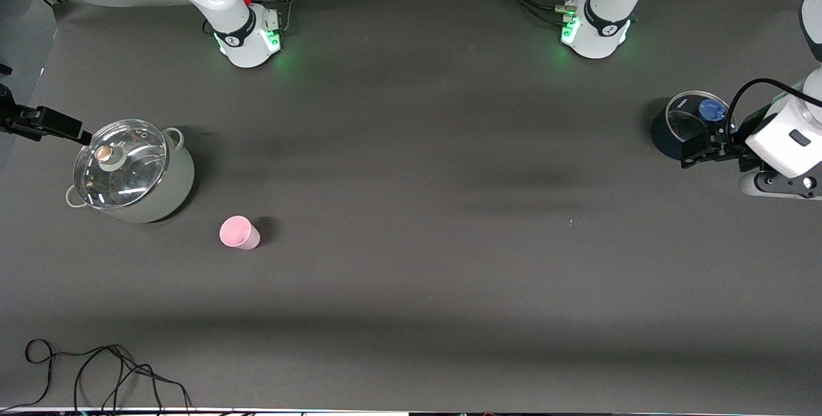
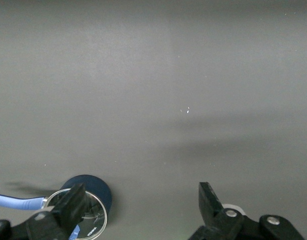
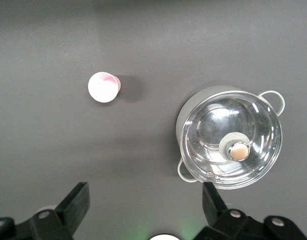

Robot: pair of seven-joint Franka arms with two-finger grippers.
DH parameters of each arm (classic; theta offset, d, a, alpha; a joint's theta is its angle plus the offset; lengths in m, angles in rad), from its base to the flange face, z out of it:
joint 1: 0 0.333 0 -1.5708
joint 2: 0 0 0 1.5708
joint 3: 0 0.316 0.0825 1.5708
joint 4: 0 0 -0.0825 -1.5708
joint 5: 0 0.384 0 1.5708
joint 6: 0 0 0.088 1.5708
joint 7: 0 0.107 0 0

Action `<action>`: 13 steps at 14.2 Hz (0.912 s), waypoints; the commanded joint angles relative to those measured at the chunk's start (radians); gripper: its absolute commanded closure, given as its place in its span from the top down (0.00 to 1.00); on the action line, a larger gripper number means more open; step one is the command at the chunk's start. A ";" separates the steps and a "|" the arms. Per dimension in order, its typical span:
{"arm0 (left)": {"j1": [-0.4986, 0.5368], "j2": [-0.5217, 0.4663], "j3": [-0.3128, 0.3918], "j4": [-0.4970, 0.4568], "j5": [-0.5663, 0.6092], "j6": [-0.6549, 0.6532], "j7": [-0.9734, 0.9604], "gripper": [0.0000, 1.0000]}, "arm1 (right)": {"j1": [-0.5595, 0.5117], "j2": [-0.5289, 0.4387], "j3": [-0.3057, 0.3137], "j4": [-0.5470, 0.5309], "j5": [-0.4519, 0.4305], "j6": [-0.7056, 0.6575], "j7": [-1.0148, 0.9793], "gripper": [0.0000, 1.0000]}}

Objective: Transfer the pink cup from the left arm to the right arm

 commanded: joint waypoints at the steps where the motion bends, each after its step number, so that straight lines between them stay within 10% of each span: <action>1: -0.006 0.011 0.009 0.025 -0.010 -0.009 -0.003 1.00 | -0.029 -0.008 0.045 0.011 -0.012 0.002 -0.018 1.00; 13: -0.006 0.014 0.009 0.025 -0.010 -0.007 -0.003 1.00 | -0.045 -0.039 0.147 0.007 0.064 0.017 -0.018 1.00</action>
